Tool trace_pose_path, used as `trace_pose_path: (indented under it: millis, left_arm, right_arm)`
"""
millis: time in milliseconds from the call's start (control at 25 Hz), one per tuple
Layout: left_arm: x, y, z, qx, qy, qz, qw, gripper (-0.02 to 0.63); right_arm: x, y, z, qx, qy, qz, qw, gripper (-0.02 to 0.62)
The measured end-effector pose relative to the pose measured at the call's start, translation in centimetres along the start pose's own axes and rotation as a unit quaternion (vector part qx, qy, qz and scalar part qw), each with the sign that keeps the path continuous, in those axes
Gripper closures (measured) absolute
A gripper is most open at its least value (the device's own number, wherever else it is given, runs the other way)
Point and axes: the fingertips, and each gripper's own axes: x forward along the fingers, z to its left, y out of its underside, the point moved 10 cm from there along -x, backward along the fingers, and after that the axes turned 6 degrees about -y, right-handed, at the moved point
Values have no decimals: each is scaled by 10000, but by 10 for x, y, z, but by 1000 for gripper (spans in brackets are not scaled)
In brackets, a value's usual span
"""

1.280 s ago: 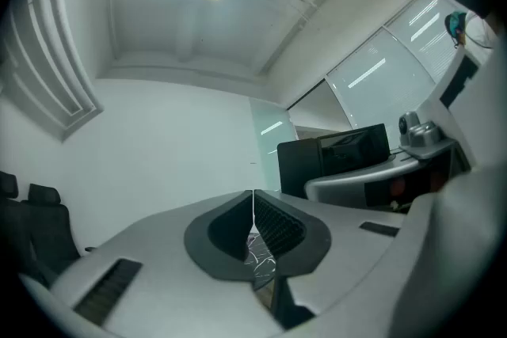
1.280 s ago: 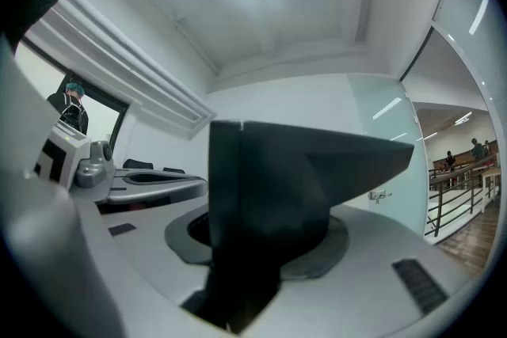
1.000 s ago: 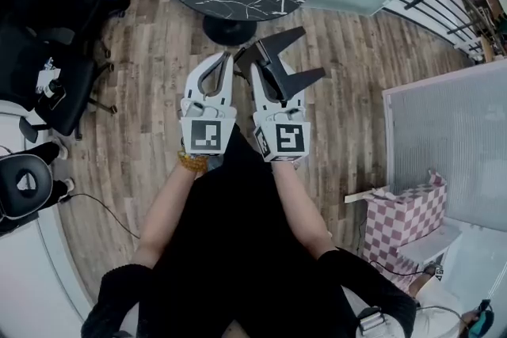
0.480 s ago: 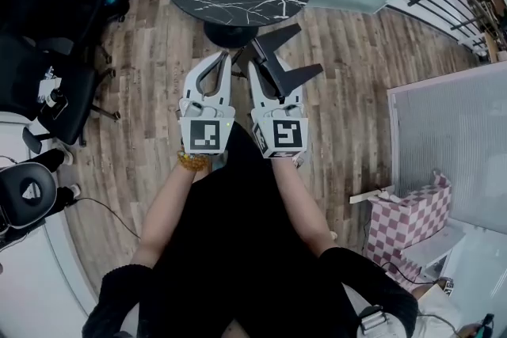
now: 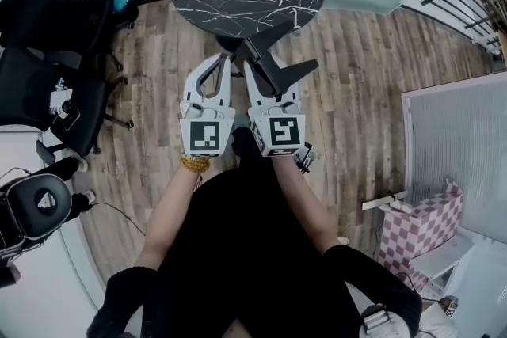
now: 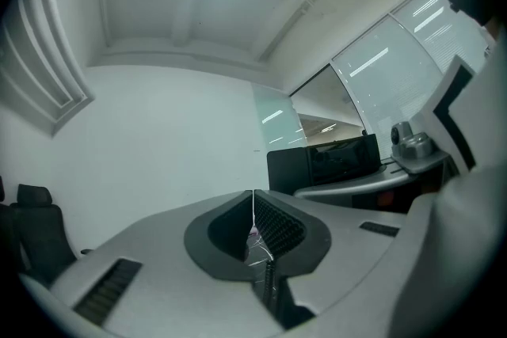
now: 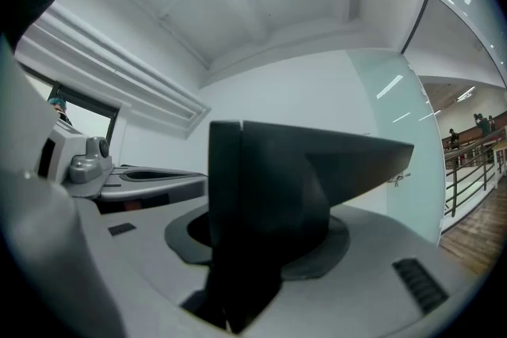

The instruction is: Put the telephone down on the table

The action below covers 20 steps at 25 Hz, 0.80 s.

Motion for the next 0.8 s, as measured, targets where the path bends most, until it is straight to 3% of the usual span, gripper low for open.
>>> trace_pose_path:
  millis: [360, 640, 800]
  left_arm:
    - [62, 3, 22, -96, -110, 92, 9999, 591]
    - [109, 21, 24, 131, -75, 35, 9999, 591]
    - [120, 25, 36, -352, -256, 267, 9987, 591]
  right_arm:
    - [62, -8, -30, -96, -196, 169, 9996, 414]
    - [106, -2, -66, 40, -179, -36, 9998, 414]
    - [119, -5, -70, -165, -126, 91, 9997, 414]
